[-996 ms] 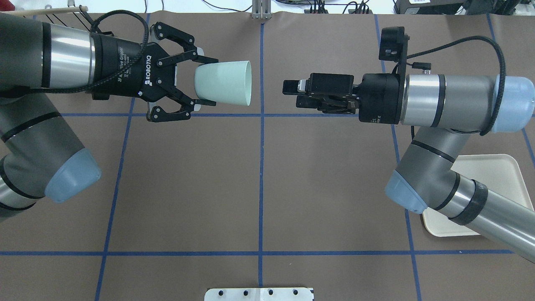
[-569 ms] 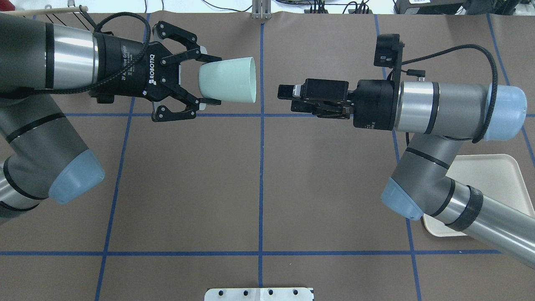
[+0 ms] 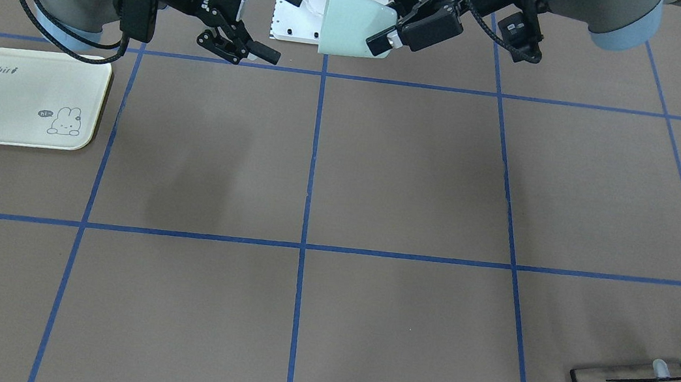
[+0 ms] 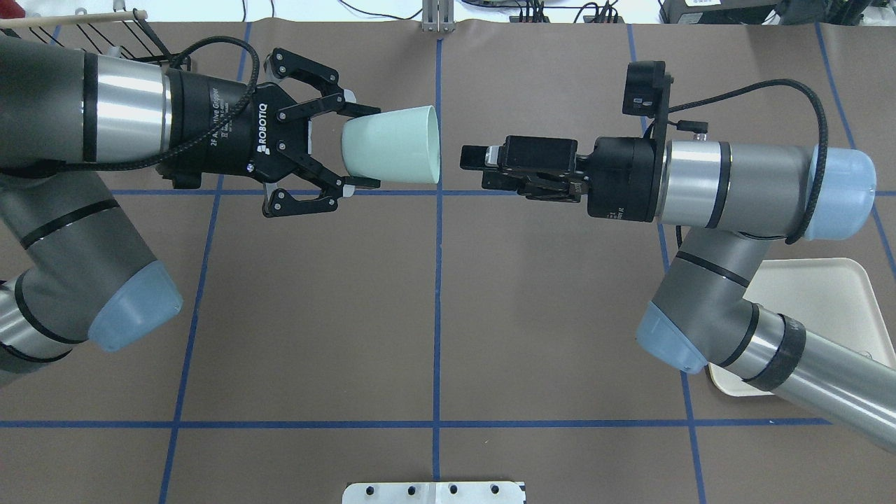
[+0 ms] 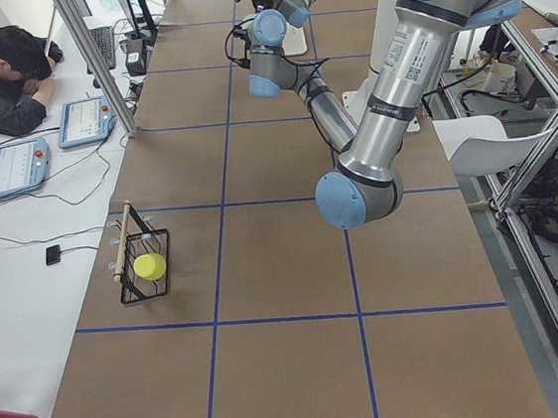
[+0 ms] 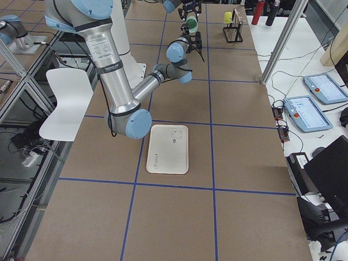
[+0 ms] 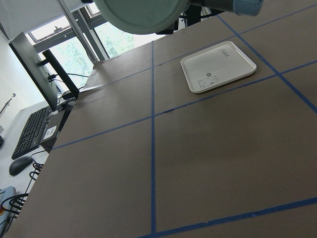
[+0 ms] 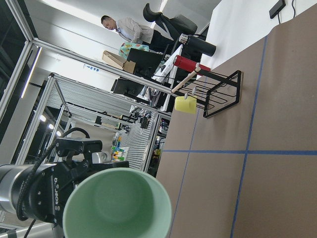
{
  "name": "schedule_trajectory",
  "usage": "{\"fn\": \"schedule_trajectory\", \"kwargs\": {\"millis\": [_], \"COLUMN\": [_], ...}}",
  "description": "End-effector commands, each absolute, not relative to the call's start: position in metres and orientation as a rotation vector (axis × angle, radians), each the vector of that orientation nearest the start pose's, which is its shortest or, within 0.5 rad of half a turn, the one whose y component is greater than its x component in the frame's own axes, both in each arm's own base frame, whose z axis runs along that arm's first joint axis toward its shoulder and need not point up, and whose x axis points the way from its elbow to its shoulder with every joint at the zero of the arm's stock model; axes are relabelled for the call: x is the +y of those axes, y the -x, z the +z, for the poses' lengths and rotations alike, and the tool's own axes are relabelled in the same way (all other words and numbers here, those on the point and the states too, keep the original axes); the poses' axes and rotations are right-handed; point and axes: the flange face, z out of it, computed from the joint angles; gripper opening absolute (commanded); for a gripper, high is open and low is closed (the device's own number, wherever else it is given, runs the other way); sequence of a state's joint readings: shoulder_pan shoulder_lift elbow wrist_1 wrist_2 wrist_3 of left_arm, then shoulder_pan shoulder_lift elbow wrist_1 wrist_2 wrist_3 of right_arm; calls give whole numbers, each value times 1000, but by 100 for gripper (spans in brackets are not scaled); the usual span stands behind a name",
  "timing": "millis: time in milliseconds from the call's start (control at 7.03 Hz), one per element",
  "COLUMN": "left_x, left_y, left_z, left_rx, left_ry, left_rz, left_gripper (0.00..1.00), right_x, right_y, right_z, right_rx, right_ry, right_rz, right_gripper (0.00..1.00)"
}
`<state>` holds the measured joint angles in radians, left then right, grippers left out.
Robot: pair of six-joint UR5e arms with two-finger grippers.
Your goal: Left arm grabs green cup and hands to right arm on tray
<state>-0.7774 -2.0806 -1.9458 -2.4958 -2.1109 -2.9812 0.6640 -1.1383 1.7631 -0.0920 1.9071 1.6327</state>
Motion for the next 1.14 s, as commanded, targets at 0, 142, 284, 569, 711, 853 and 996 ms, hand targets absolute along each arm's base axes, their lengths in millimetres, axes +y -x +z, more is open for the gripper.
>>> {"fn": "schedule_trajectory", "kwargs": {"millis": [0, 142, 284, 569, 711, 853, 996], "left_x": [-414, -408, -406, -404, -404, -404, -404], "left_y": [-314, -322, -324, -326, -326, -325, -326], "left_z": [110, 108, 104, 104, 103, 101, 101], "left_rx": [1647, 1638, 1641, 1639, 1640, 1640, 1639], "left_ry": [982, 1005, 1009, 1012, 1014, 1024, 1025], "left_rz": [-1047, -1035, -1025, -1021, -1021, -1024, -1025], "left_gripper": [34, 34, 34, 34, 34, 34, 34], "right_x": [-398, -398, -398, -399, -397, -396, -396], "right_y": [361, 362, 362, 363, 365, 366, 367], "right_z": [183, 183, 182, 183, 183, 183, 183], "right_rx": [-2038, -2036, -2038, -2036, -2037, -2038, -2037], "right_ry": [-419, -418, -420, -421, -416, -414, -413], "right_rz": [97, 96, 97, 104, 101, 101, 102], "right_gripper": [90, 90, 88, 83, 79, 74, 73]}}
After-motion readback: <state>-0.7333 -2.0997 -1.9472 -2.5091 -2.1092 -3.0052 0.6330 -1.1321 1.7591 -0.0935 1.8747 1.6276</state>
